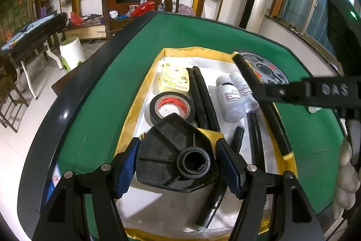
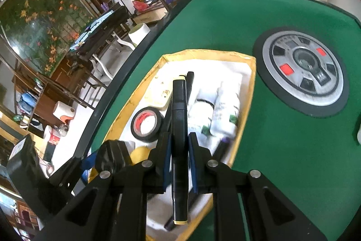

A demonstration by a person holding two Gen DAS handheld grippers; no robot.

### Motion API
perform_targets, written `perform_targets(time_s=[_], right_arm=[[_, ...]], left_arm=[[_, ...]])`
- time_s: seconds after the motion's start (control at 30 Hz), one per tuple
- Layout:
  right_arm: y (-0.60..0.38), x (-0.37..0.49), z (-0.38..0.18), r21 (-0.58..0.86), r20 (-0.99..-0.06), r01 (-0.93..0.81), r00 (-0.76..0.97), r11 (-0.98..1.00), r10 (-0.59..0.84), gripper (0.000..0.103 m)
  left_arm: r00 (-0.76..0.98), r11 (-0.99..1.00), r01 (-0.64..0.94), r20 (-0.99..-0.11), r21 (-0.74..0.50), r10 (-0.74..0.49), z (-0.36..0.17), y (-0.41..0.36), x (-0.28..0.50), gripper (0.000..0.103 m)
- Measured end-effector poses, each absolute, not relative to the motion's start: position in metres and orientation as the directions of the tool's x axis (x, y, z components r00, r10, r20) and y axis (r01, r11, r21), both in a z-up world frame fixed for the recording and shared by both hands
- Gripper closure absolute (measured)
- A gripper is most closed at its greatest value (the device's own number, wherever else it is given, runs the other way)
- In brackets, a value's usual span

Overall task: Organize rigid objects
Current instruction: 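Carry the bracket with left and the marker with right over the tray, then lower the marker with right and the bracket with left into the tray, open both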

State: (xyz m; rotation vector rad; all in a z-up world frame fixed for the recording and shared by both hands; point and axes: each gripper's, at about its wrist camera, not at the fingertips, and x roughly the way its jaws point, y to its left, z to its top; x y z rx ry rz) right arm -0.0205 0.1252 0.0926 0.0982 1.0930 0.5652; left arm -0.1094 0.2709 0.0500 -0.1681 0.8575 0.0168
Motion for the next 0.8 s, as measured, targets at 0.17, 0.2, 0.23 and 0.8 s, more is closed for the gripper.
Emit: perform_targets(time_s=[0.17, 0.2, 0.23, 0.8], right_arm=[[0.141, 0.008, 0.087, 0.359, -0.824, -0.354, 0.315, 0.864, 0.471, 0.088], [0.145, 0.015, 0.086, 0.359, -0.826, -0.345, 0.314, 0.867, 0.468, 0.088], [0.148, 0.02, 0.084, 0.357, -0.83, -0.34, 0.313, 0.87, 0.462, 0.088], [0.184, 0.067, 0.048, 0.313, -0.881, -0.304, 0.261, 0.9, 0.395, 0.088]], left_arm=[[0.658, 0.989, -0.071, -0.752, -0.126, -0.048, 0.05, 0.267, -0.107, 0.032], [0.658, 0.99, -0.07, -0.751, -0.124, -0.048, 0.049, 0.267, -0.107, 0.032], [0.659, 0.99, -0.068, -0.75, -0.122, -0.047, 0.05, 0.267, -0.107, 0.032], [0.672, 0.99, -0.047, -0.738, -0.132, -0.066, 0.05, 0.265, -0.106, 0.031]])
